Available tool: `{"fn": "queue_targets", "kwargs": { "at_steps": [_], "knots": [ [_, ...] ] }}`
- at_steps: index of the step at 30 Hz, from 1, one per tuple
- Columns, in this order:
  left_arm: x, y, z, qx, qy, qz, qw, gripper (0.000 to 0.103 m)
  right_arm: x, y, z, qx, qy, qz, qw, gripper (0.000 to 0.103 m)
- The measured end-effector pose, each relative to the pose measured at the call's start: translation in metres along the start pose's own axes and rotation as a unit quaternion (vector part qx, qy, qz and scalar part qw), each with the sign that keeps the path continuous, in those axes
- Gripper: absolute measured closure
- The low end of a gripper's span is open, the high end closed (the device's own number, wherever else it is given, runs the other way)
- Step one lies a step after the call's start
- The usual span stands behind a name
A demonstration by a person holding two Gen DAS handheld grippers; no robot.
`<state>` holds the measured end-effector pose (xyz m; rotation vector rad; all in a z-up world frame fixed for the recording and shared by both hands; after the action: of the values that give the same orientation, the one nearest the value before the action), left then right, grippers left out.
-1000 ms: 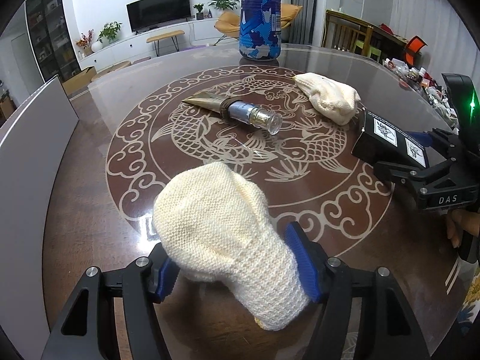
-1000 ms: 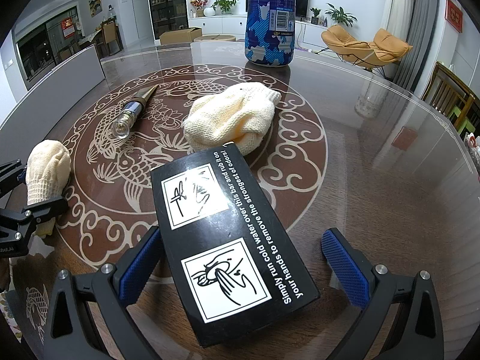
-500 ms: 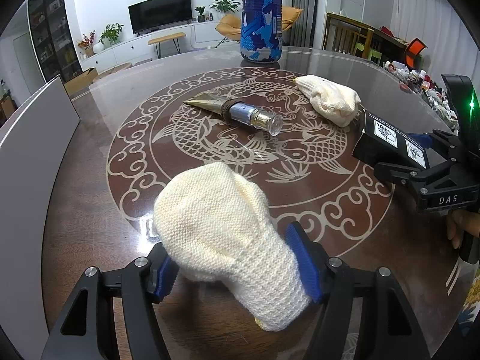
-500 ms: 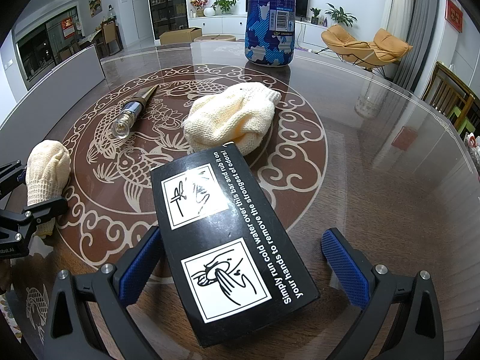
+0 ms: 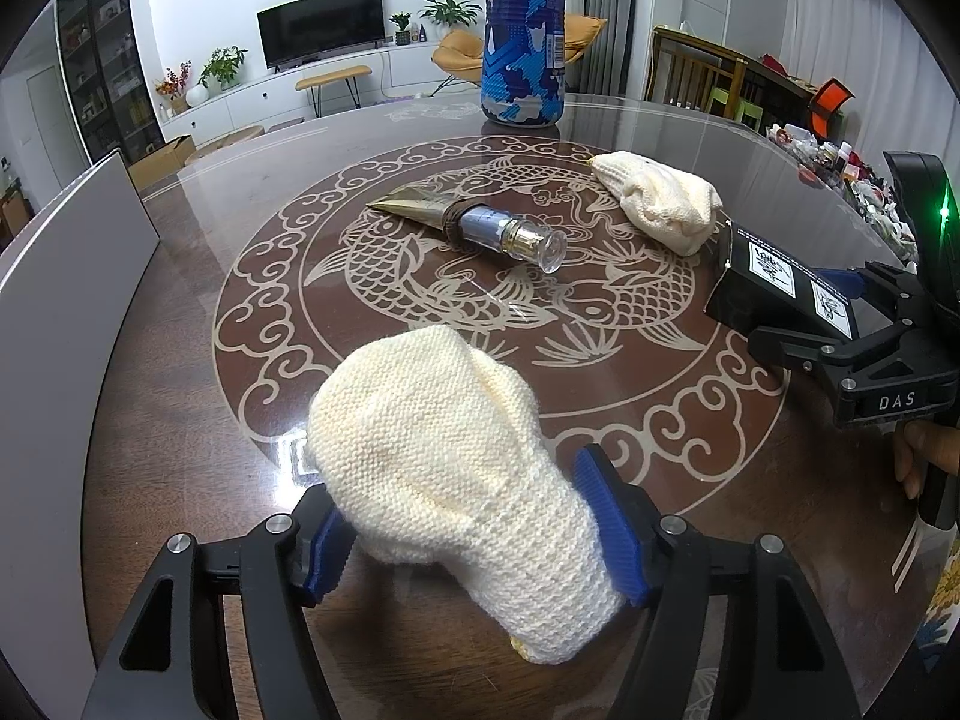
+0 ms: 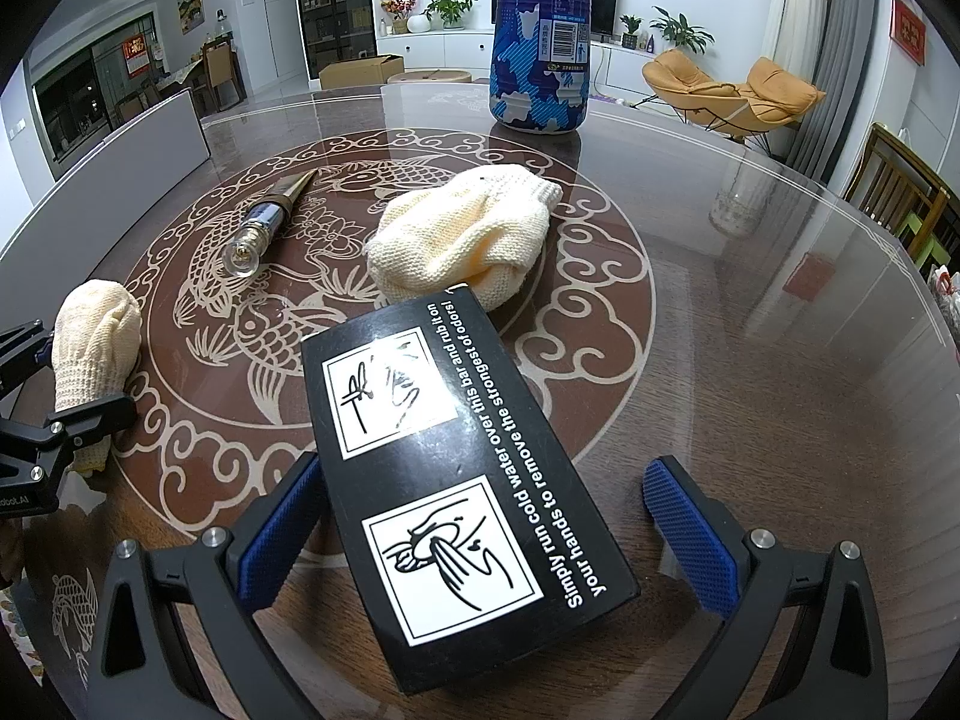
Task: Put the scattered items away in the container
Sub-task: 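Lift the white glove with the left tool while right tool holds the black box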
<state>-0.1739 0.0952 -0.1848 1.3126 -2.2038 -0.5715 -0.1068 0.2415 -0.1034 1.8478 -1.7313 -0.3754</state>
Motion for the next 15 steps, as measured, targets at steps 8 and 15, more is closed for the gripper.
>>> {"fn": "queue_targets", "kwargs": {
  "at_steps": [8, 15],
  "knots": [
    [0.003, 0.000, 0.006, 0.016, 0.005, -0.005, 0.9999, 0.009, 0.000, 0.000, 0.000, 0.000, 0.000, 0.000, 1.000, 0.000],
    [0.008, -0.002, 0.010, 0.028, 0.012, -0.017, 0.9994, 0.000, 0.000, -0.001, -0.001, 0.000, 0.001, 0.000, 1.000, 0.000]
  ]
}}
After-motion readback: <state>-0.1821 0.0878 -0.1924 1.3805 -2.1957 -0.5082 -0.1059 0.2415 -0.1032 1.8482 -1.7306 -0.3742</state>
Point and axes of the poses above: each gripper's, at about its wrist camera, not at the fingertips, and z roughly the way its jaws point, x to its left, y to its top, the point moved 8 cm from there along z, roughly the way its jaws point, and after that the axes turned 14 degrees about y, right-handed, at the moved point
